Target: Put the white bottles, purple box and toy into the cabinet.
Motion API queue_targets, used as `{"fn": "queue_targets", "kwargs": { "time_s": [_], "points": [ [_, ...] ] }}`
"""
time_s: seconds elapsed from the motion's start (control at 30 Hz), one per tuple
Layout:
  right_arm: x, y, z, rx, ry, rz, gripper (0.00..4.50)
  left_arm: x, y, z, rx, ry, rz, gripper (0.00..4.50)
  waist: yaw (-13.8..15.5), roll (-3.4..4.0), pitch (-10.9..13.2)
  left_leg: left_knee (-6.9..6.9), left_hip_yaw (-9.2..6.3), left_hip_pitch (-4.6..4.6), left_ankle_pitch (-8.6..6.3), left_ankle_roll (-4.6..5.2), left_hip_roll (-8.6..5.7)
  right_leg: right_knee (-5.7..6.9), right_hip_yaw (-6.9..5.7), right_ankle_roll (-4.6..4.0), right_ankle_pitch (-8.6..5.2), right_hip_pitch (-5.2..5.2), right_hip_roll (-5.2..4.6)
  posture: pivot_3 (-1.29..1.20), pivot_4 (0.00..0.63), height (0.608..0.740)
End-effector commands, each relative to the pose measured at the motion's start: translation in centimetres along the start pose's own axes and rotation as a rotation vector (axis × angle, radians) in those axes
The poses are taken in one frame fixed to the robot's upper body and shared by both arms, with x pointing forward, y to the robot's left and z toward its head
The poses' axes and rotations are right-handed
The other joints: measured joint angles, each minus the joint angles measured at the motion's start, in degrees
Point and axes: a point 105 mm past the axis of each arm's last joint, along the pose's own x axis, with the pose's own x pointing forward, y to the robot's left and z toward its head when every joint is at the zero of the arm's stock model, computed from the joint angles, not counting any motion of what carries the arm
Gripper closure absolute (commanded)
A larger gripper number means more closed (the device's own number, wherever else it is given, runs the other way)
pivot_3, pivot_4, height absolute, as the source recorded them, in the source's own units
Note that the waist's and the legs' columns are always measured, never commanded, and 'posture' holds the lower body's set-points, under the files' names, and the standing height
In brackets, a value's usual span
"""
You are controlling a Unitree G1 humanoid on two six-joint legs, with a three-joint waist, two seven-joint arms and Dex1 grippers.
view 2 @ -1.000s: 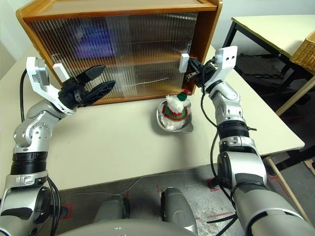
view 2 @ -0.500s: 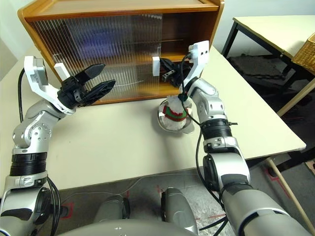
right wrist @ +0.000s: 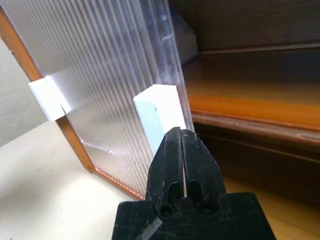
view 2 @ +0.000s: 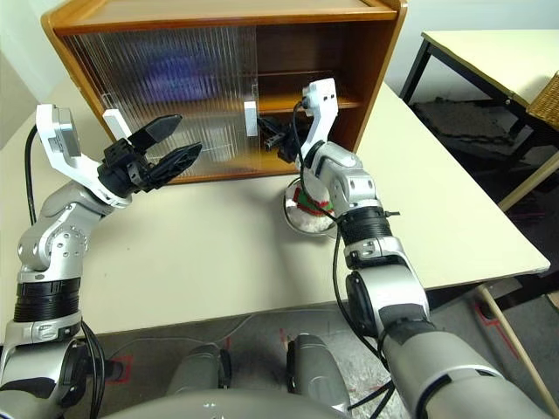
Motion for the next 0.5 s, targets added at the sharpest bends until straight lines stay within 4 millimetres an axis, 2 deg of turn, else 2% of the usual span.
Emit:
{"fn": "queue_targets", "kwargs": {
  "time_s": [0.03, 0.13, 0.37, 0.47, 0.5],
  "points": [
    [0.3, 0.4, 0.7, -0.035, -0.019, 0.020, 4.48, 0.0, -0.2, 0.0, -0.011, -0.001, -0.002, 0.00, 0.0, 0.01, 0.0, 0.00, 0.00, 0.00, 0.00, 0.00, 0.01, 0.00, 0.01, 0.00, 0.00, -0.01, 0.01, 0.05, 0.000, 0.740],
    [-0.7, -0.2, 1.7, -0.072, -0.039, -0.003, 4.48, 0.1, -0.1, -0.2, -0.016, -0.003, -0.006, 0.00, 0.1, 0.03, 0.0, -0.01, 0.00, -0.03, 0.00, 0.00, 0.01, -0.02, 0.02, 0.00, 0.00, -0.04, 0.01, 0.03, 0.000, 0.740],
    [-4.6, -1.4, 4.4, -0.157, -0.075, -0.076, 4.48, 1.1, -0.2, -0.7, -0.038, -0.016, -0.037, 0.00, 1.0, 0.03, 0.0, 0.02, 0.03, -0.12, -0.06, -0.10, -0.01, -0.10, -0.01, -0.01, -0.01, -0.05, -0.03, -0.03, 0.000, 0.740],
    [-6.4, -1.4, 5.0, -0.182, -0.067, -0.095, 3.82, 1.4, -0.1, -0.8, -0.045, -0.013, -0.052, 0.00, 0.8, 0.03, 0.0, 0.04, 0.04, -0.14, -0.12, -0.20, -0.03, -0.11, -0.03, -0.01, -0.01, -0.05, -0.06, -0.05, 0.000, 0.740],
    [-7.1, -1.3, 5.1, -0.184, -0.062, -0.098, 3.45, 1.4, -0.1, -0.8, -0.046, -0.012, -0.057, 0.00, 0.8, 0.03, 0.0, 0.04, 0.05, -0.13, -0.13, -0.21, -0.04, -0.11, -0.02, -0.01, -0.01, -0.05, -0.06, -0.06, 0.000, 0.740]
  ]
}}
